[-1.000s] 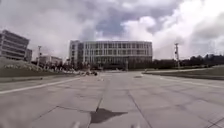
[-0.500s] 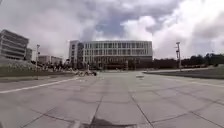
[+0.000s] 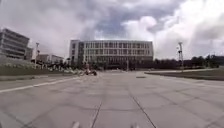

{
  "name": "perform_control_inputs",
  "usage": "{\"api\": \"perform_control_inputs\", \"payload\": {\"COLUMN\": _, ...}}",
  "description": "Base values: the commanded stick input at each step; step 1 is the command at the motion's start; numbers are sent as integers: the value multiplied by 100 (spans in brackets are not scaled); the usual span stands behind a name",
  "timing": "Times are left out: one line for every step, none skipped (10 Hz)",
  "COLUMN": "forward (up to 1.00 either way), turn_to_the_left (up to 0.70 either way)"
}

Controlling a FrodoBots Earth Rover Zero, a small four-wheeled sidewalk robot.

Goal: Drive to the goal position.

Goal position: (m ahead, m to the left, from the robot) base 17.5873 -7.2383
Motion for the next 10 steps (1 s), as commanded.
{"api": "perform_control_inputs", "payload": {"forward": 70, "turn_to_the_left": 0}}
{"api": "perform_control_inputs", "payload": {"forward": 70, "turn_to_the_left": 0}}
{"api": "perform_control_inputs", "payload": {"forward": 70, "turn_to_the_left": 0}}
{"api": "perform_control_inputs", "payload": {"forward": 70, "turn_to_the_left": 0}}
{"api": "perform_control_inputs", "payload": {"forward": 70, "turn_to_the_left": 0}}
{"api": "perform_control_inputs", "payload": {"forward": 70, "turn_to_the_left": 0}}
{"api": "perform_control_inputs", "payload": {"forward": 70, "turn_to_the_left": 0}}
{"api": "perform_control_inputs", "payload": {"forward": 70, "turn_to_the_left": 0}}
{"api": "perform_control_inputs", "payload": {"forward": 70, "turn_to_the_left": 0}}
{"api": "perform_control_inputs", "payload": {"forward": 70, "turn_to_the_left": 0}}
